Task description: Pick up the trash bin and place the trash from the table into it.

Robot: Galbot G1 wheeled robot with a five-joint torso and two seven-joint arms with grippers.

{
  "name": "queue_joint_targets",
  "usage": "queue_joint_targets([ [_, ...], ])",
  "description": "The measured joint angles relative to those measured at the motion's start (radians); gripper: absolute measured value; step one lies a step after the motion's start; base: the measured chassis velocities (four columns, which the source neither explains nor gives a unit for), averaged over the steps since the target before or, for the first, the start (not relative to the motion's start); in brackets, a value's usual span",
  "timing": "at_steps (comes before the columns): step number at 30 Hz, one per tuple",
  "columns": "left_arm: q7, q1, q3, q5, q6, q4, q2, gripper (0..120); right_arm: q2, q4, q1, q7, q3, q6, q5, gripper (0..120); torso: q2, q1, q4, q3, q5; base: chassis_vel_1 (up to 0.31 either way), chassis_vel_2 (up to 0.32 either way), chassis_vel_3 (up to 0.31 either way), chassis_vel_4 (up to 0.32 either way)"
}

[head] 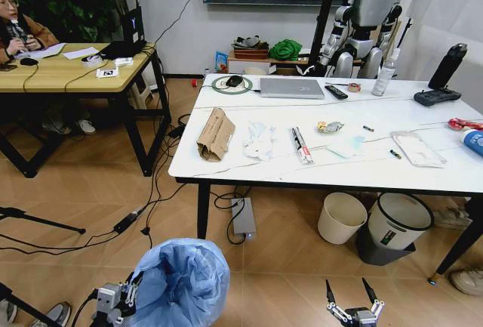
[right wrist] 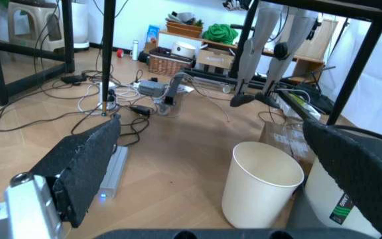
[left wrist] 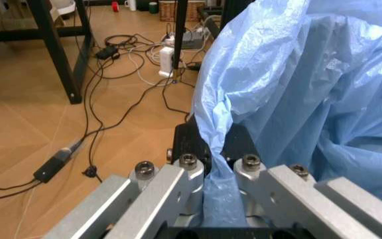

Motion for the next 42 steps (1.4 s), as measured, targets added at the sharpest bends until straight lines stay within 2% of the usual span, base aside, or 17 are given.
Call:
queue_joint_targets([
  [5,0.001,0.001,0.0,0.002,-0.002,0.0,-0.002,0,0.0,0.0,-0.001,0.0,0.0,0.002,0.0,100,0.036,0.015,0.0,0.02,0.0,0.0,0.0,0.0,0.0],
  [42,0.039,-0.002,0.002,-0.027,-0.012,-0.009,-0.004,0,0.0,-0.002,-0.005,0.0,-0.001,0.006,-0.002,100,0.219,0.096,0.0,0.123,0.0,0.0,0.0,0.0,0.0],
])
